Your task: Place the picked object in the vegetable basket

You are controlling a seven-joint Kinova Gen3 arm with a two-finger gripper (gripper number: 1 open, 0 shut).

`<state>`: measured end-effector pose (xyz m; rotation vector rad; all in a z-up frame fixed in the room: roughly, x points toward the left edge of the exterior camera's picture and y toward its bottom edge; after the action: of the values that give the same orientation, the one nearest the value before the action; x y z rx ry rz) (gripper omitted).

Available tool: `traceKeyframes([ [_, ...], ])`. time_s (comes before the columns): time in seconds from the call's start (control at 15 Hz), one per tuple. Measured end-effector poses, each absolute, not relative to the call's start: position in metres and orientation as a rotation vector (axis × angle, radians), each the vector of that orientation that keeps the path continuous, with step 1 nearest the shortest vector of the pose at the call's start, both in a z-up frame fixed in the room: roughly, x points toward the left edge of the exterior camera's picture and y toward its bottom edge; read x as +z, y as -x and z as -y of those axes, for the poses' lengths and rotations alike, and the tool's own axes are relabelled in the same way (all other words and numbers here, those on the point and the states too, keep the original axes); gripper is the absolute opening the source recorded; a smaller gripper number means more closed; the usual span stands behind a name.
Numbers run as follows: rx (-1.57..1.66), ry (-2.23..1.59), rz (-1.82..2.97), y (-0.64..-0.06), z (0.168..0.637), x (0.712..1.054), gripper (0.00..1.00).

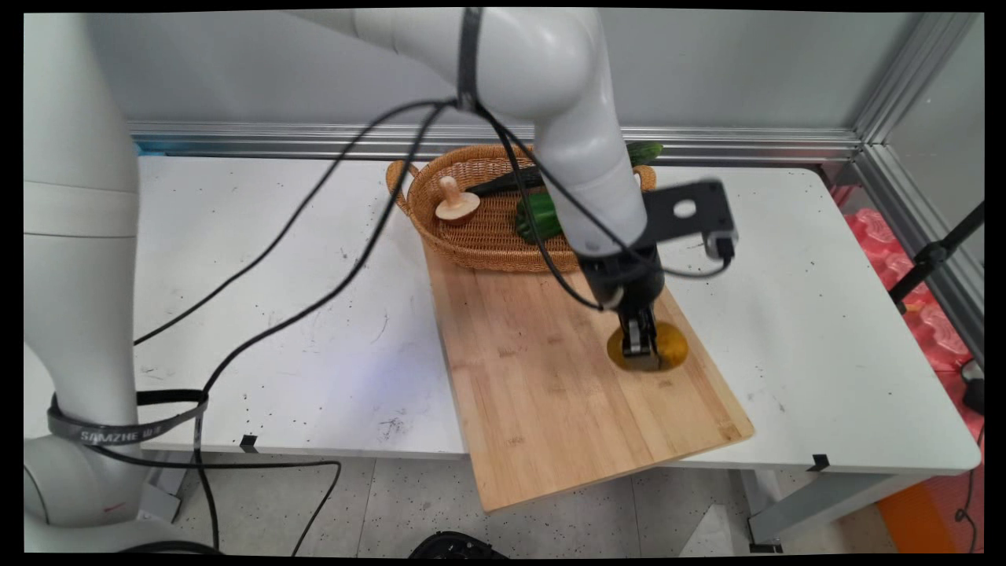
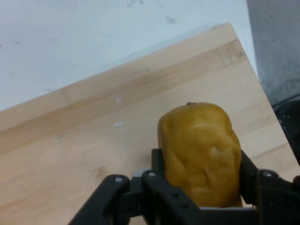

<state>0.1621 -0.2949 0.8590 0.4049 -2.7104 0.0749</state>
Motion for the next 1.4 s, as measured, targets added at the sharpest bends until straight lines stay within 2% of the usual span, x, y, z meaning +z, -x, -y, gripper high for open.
traceKeyframes([
  [0.4, 0.186, -0.600, 2.636, -0.203, 0.298, 0.927, 0.00],
  [0.73, 0.301, -0.881, 2.560, -0.256, 0.309, 0.967, 0.00],
  [1.07, 0.393, -1.120, 2.473, -0.301, 0.326, 0.985, 0.00],
  [1.4, 0.439, -1.278, 2.418, -0.335, 0.340, 0.984, 0.00],
])
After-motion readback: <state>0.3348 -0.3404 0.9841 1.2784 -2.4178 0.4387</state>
